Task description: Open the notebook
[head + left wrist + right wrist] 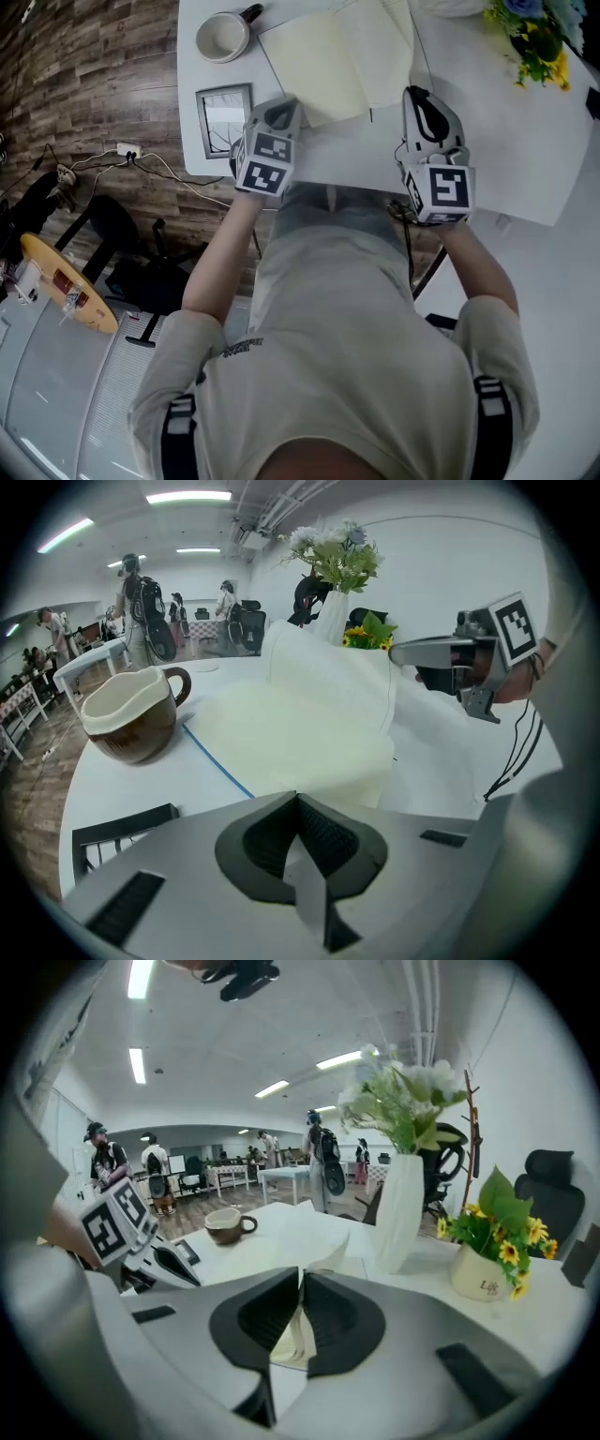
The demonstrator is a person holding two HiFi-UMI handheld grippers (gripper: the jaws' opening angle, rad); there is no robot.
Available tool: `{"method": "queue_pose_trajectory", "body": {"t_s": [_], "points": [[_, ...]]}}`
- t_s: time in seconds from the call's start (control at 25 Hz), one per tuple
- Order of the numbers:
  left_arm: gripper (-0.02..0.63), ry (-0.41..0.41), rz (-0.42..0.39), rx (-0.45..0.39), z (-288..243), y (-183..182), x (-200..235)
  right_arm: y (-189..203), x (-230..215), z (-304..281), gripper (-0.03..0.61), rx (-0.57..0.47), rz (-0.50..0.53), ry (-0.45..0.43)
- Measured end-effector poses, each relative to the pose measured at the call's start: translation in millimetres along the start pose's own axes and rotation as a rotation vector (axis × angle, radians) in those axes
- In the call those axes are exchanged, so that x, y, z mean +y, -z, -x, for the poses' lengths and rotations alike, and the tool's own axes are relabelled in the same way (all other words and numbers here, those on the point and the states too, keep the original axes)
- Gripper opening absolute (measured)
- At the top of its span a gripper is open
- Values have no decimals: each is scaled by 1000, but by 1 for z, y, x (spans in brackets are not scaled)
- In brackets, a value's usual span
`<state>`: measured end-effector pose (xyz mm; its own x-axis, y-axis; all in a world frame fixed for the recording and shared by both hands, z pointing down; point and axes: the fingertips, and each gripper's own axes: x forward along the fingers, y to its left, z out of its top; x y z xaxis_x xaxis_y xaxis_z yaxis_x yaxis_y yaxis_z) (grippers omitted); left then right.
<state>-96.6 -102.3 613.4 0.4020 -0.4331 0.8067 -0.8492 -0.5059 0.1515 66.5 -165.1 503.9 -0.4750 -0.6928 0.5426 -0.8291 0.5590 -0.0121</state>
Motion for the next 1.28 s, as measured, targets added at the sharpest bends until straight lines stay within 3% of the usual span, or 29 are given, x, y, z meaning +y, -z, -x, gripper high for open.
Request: {"method": "queue_pose_trajectory", "body": {"t_s": [0.16, 0.36, 0.6, 0.72, 0.84, 0.92, 0.96, 1.28], "points": [[0, -1, 15, -17, 9, 2, 0, -29, 61, 3, 21, -102, 89, -145], [0, -9, 49, -69, 26, -2, 1, -1, 131, -3, 20, -21, 225, -319], [0, -11, 93, -78, 39, 9, -2, 41, 173, -25, 30, 74, 259, -423], [0, -10, 110, -81, 38, 13, -4, 57, 180, -40, 40, 136, 191, -463], [0, -10, 116, -87, 37, 14, -4, 73, 184, -50, 48, 208, 46, -513], [0, -12, 118, -88, 37, 14, -4, 81, 184, -53, 106, 247, -44, -538], [0, -13, 120, -88, 36, 13, -3, 82, 183, -54, 106, 254, -74, -545], [0, -1, 116, -90, 34, 8, -5, 74, 176, -52, 106, 242, -140, -522]]}}
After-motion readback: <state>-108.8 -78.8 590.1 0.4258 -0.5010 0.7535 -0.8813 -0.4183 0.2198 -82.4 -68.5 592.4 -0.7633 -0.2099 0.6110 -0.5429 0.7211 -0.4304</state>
